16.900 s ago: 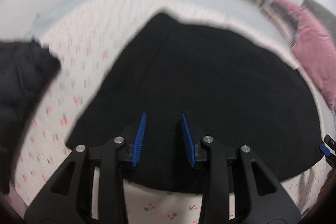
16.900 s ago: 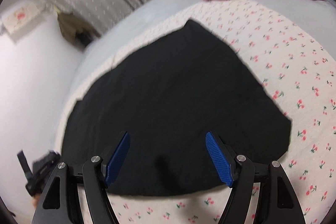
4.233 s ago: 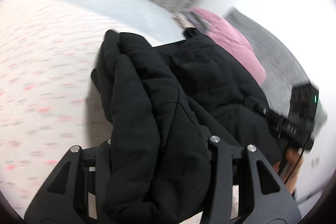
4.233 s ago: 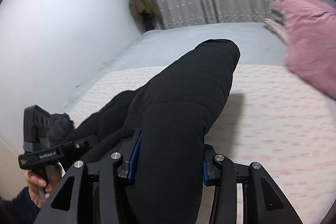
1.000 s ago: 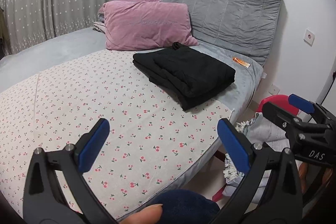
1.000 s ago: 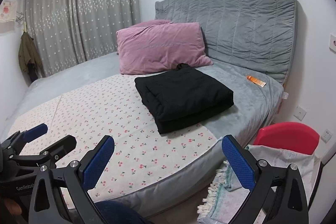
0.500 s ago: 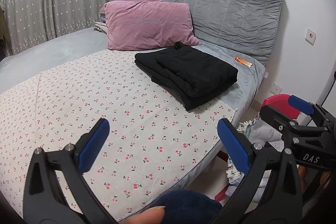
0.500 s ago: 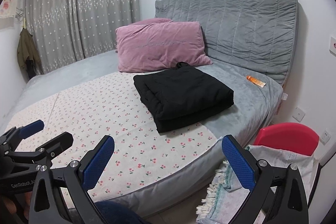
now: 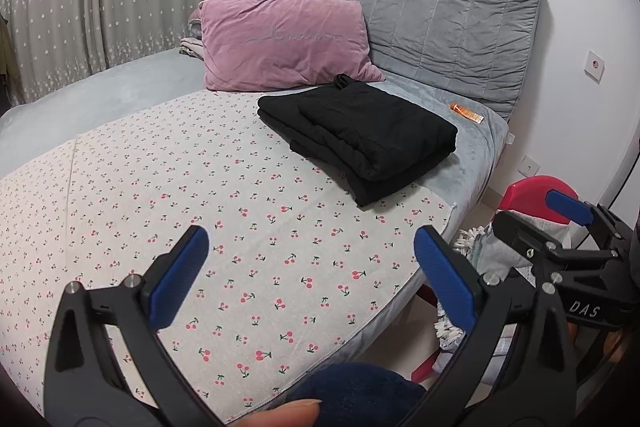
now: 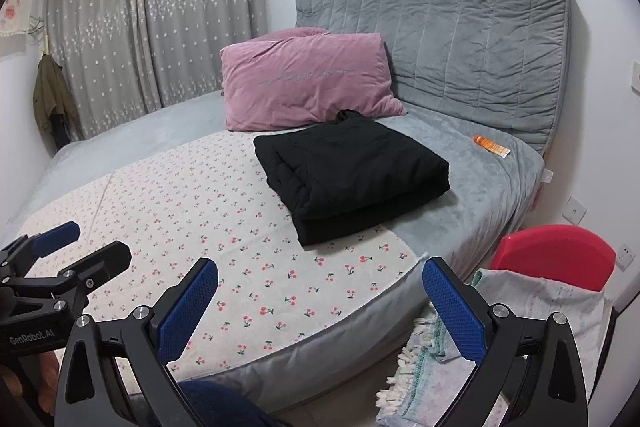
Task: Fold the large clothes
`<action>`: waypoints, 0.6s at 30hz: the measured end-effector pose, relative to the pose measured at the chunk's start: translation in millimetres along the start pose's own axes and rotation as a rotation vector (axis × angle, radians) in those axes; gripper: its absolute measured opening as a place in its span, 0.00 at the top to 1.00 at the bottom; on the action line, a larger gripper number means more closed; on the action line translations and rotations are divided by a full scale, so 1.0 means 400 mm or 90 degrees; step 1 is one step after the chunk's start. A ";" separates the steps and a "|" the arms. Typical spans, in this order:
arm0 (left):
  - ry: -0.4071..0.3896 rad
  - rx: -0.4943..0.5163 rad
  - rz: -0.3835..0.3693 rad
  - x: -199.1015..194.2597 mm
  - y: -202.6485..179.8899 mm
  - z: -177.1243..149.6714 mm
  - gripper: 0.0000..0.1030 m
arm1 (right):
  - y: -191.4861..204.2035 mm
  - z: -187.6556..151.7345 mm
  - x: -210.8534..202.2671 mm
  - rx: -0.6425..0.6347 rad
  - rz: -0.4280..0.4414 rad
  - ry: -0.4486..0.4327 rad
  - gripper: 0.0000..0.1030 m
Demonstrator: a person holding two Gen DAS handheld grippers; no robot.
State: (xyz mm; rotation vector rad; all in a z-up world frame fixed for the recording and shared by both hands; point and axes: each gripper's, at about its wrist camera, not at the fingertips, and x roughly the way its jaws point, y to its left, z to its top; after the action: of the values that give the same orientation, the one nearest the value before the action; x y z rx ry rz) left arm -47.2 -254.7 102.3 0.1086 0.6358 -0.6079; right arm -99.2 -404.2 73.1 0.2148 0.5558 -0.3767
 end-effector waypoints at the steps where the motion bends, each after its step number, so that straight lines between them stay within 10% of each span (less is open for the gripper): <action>1: 0.000 0.000 -0.001 0.001 0.000 0.000 0.01 | 0.000 -0.001 0.004 -0.003 0.001 0.003 0.00; 18: 0.005 -0.002 -0.009 0.007 -0.002 -0.004 0.01 | 0.002 -0.015 0.012 -0.002 -0.010 0.003 0.00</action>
State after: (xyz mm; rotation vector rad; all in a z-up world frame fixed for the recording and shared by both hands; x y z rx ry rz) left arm -46.5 -256.2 99.6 0.1046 0.6456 -0.6200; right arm -97.8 -403.2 65.5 0.2086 0.5622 -0.3908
